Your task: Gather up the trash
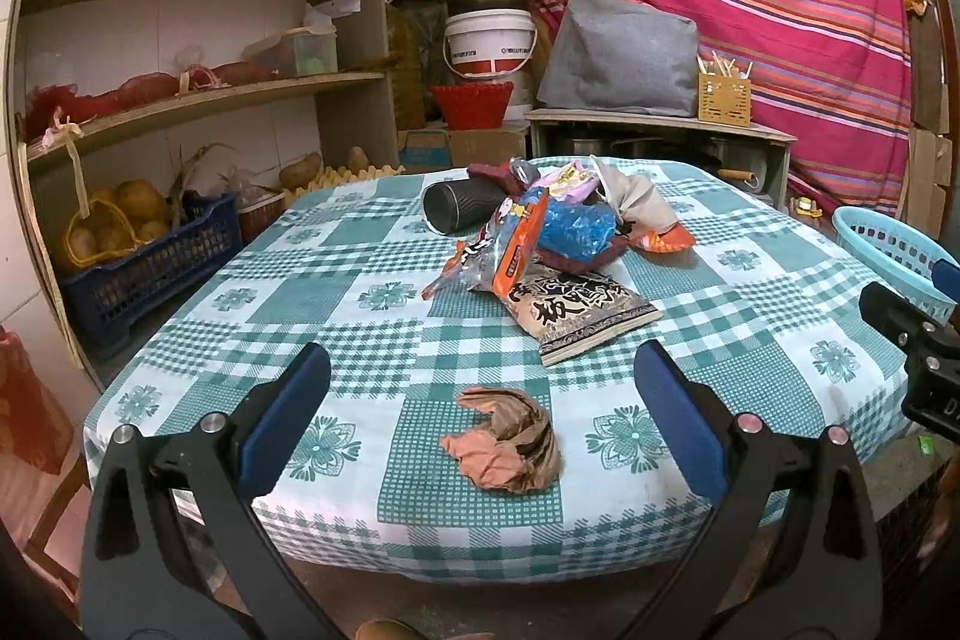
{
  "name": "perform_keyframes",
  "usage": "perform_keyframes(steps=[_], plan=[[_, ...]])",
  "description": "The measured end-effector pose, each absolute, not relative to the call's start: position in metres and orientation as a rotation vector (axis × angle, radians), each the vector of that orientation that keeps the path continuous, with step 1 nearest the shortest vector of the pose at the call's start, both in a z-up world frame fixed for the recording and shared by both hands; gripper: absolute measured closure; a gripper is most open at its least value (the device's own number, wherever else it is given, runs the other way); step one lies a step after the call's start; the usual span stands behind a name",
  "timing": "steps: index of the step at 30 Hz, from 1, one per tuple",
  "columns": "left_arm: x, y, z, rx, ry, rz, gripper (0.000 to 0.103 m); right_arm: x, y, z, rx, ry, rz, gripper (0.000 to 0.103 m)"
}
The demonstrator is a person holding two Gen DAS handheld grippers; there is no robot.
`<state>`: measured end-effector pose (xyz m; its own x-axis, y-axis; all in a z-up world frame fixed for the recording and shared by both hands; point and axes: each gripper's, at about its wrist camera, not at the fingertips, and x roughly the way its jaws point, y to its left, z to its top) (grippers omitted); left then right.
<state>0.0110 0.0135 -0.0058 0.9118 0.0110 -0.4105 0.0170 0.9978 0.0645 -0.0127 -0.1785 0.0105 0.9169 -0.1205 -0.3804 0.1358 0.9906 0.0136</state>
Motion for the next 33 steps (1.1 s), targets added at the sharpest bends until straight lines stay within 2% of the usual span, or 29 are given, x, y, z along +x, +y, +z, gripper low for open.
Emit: perform_keyframes(steps=[33], plan=[[0.0085, 0.0093, -0.0042, 0.066, 0.424, 0.000, 0.005, -0.0130, -0.1842, 0.0106, 0.036, 0.389, -0.137, 0.004]])
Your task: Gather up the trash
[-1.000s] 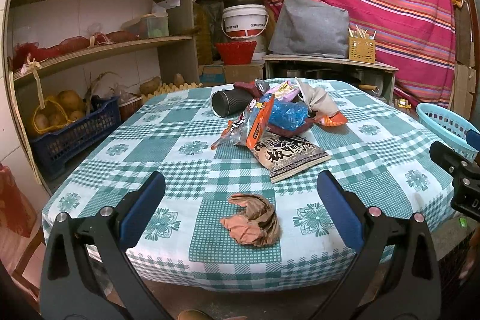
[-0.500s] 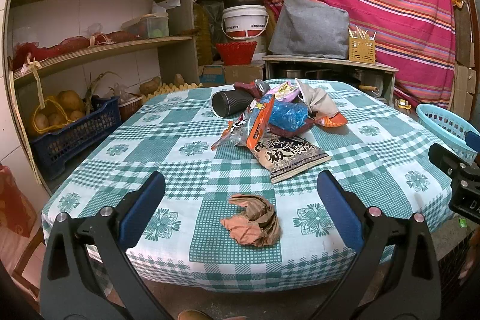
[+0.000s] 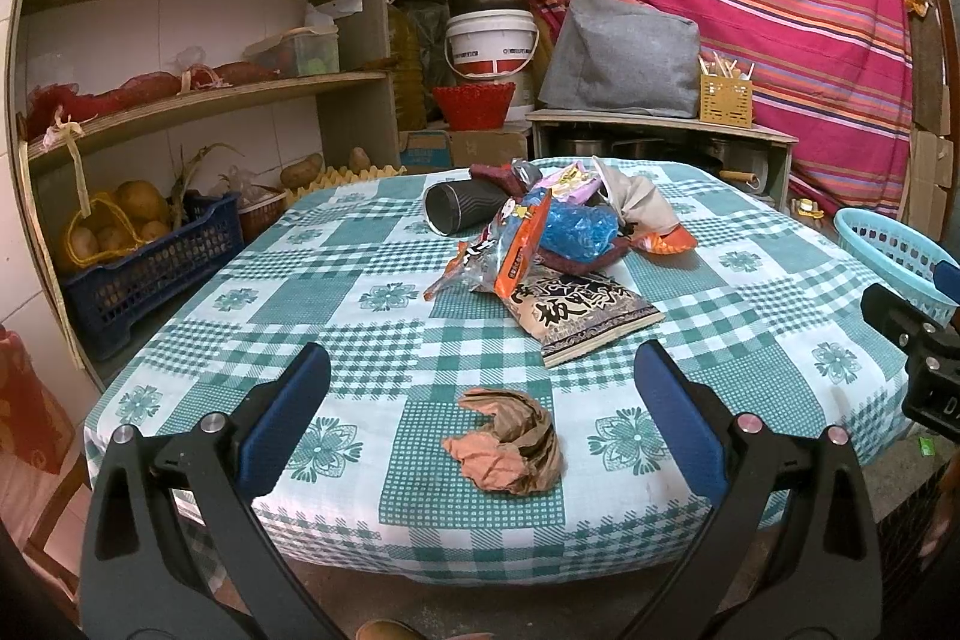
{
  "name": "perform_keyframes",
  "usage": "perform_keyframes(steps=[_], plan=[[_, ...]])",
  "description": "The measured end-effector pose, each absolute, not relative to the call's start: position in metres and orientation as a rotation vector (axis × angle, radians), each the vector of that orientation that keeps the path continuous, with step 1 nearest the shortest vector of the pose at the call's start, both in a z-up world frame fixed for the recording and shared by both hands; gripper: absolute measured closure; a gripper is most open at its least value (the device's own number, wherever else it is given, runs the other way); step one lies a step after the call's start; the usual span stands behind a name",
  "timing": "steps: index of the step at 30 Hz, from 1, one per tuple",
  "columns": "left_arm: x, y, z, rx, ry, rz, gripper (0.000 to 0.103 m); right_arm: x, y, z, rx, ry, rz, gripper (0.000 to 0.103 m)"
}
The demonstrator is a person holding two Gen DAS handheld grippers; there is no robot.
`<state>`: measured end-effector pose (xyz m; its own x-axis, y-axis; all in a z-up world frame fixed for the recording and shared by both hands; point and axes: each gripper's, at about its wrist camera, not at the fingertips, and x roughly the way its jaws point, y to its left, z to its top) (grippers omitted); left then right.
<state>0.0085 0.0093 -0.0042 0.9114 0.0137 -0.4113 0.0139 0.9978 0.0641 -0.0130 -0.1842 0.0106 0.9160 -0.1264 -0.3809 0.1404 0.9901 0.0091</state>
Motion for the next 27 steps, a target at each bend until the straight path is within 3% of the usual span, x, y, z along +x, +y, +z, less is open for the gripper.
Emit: perform_keyframes(steps=[27], plan=[[0.013, 0.019, -0.004, 0.064, 0.449, -0.005, 0.005, -0.007, -0.183, 0.005, 0.033, 0.402, -0.154, 0.004]])
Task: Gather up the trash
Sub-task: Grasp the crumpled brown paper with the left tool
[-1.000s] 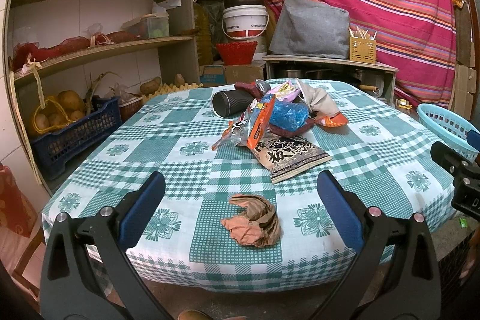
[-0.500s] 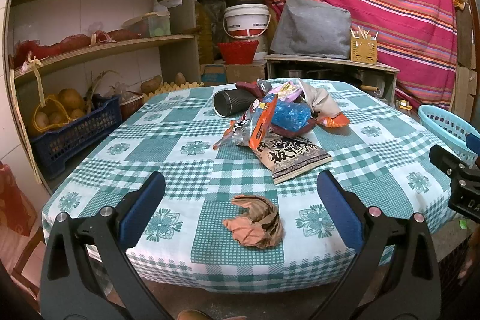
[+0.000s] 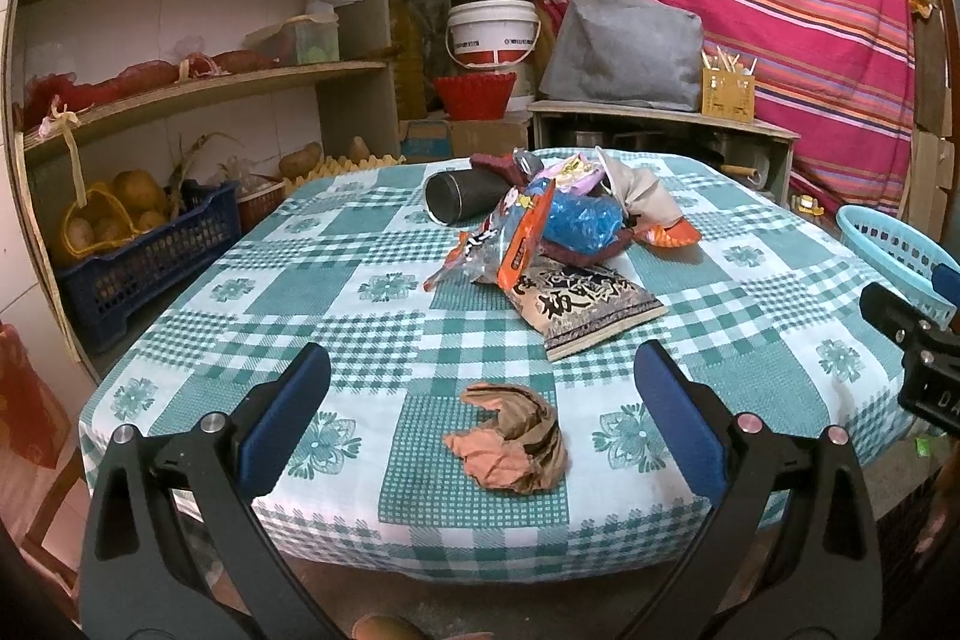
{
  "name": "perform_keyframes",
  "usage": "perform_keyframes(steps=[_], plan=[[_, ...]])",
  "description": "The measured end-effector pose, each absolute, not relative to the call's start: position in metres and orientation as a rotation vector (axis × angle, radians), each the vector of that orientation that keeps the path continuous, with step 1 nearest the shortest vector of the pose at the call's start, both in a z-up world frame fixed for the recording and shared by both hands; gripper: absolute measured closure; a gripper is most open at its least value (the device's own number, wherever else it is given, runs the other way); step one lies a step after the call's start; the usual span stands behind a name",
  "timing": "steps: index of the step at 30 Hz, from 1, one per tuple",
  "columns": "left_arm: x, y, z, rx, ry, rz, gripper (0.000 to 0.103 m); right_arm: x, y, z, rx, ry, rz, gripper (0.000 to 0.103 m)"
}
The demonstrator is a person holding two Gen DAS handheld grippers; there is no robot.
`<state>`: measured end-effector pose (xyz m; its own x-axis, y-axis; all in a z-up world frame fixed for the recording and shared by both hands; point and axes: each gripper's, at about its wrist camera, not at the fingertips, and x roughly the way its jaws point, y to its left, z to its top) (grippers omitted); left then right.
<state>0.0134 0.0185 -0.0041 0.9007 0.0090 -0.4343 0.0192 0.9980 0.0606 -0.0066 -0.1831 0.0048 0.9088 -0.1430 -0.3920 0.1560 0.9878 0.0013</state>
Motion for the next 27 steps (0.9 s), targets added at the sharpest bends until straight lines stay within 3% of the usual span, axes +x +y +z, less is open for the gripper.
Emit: perform_keyframes(steps=[15, 27], plan=[[0.037, 0.022, -0.029, 0.049, 0.568, -0.019, 0.005, 0.002, -0.187, 0.003, -0.008, 0.403, -0.239, 0.004], [0.050, 0.022, -0.044, 0.012, 0.660, -0.093, 0.048, 0.009, -0.188, -0.005, 0.019, 0.438, -0.201, 0.004]])
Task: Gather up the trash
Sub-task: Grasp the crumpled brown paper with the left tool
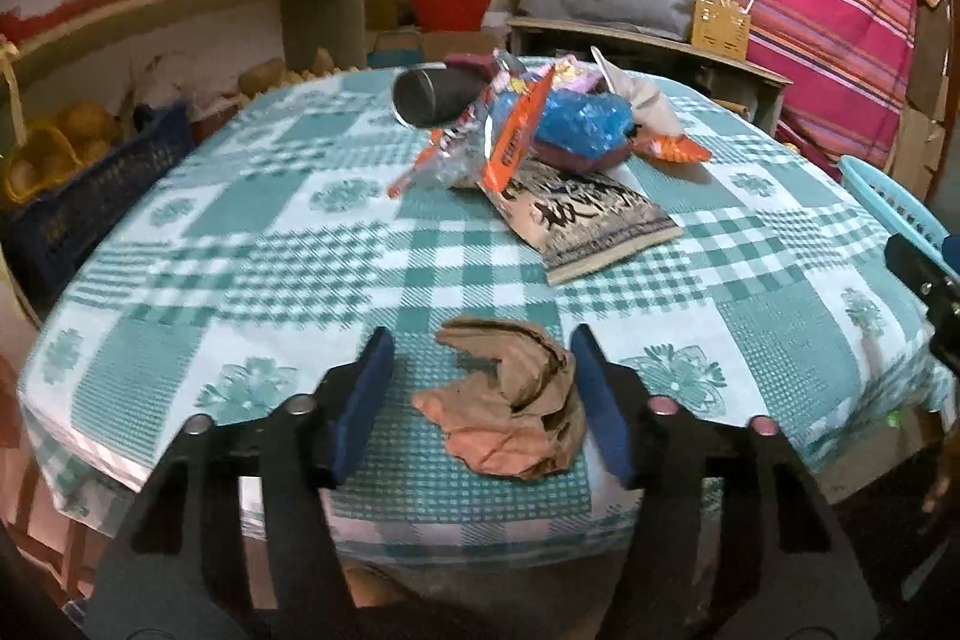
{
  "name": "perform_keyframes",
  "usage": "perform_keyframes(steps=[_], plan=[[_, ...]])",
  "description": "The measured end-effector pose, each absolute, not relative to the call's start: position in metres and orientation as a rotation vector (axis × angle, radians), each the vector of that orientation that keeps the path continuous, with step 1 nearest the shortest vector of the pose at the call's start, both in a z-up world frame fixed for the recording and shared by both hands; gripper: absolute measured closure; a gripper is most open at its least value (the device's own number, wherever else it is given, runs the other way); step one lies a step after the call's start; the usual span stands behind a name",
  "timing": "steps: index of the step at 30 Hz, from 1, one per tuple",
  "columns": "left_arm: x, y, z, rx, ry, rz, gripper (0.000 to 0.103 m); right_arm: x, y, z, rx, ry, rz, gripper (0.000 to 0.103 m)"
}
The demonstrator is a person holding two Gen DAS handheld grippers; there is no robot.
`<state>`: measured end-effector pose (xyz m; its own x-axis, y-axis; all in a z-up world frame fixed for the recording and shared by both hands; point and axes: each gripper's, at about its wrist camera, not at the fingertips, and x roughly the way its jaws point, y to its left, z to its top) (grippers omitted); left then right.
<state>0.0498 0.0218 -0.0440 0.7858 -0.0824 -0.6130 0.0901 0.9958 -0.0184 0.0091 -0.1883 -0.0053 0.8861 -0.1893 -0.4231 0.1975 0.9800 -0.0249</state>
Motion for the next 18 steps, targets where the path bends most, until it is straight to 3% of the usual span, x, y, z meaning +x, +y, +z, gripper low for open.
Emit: perform_keyframes(steps=[2, 8, 18], plan=[[0.050, 0.021, -0.045, 0.002, 0.669, -0.109, 0.054, 0.011, -0.184, -0.007, -0.001, 0.447, -0.191, 0.004], [0.049, 0.026, -0.033, -0.023, 0.655, -0.115, 0.054, 0.021, -0.179, -0.005, -0.003, 0.500, -0.141, 0.004], [0.087, 0.051, 0.033, 0.036, 0.521, -0.032, 0.054, 0.058, -0.147, 0.006, -0.029, 0.563, -0.060, 0.004]])
